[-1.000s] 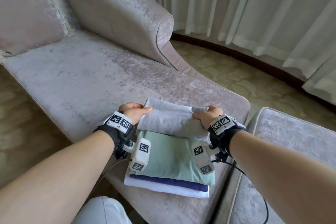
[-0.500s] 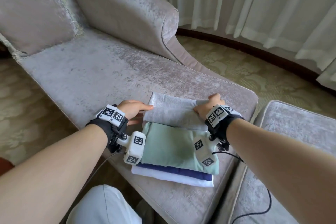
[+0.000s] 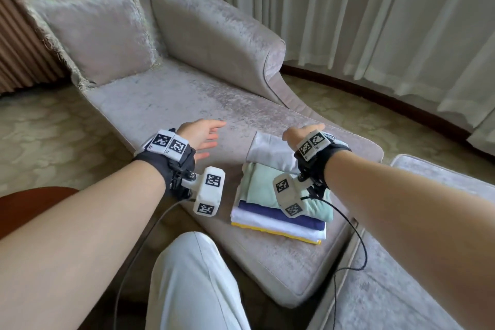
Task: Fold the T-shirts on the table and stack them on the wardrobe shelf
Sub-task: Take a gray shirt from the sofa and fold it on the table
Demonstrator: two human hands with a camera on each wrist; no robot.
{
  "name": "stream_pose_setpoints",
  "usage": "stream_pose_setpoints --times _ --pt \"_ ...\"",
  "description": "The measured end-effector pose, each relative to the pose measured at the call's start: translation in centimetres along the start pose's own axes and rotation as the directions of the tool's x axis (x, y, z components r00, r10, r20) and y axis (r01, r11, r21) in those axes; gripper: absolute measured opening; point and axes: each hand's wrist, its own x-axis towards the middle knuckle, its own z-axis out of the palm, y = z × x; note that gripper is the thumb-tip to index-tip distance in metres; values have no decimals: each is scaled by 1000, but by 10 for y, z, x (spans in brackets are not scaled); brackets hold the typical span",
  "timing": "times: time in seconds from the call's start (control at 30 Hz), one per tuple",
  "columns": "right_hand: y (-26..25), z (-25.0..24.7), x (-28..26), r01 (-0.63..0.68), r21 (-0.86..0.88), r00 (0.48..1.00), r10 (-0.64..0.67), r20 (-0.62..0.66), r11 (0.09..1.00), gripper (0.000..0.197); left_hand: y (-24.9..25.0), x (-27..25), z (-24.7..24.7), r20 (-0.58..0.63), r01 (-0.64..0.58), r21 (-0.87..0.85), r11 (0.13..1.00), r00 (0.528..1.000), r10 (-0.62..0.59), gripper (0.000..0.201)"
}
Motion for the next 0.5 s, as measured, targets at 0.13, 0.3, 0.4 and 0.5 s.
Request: stream_pose_setpoints --times 0.13,0.3,0.4,0.5 --pt "-25 35 -34 32 -32 999 -32 4 999 91 -5 -8 -37 17 -26 -51 998 999 27 28" --pt "-67 85 -44 9 -183 998 -19 -52 983 84 -22 26 -84 56 24 -171 985 998 -14 26" --pt "-82 107 -46 -16 -244 998 1 -61 970 62 -34 53 -109 97 95 -209 973 992 -76 29" --pt "-96 120 -49 -56 -336 998 39 -55 940 58 -41 70 -130 117 166 -232 958 983 -142 28"
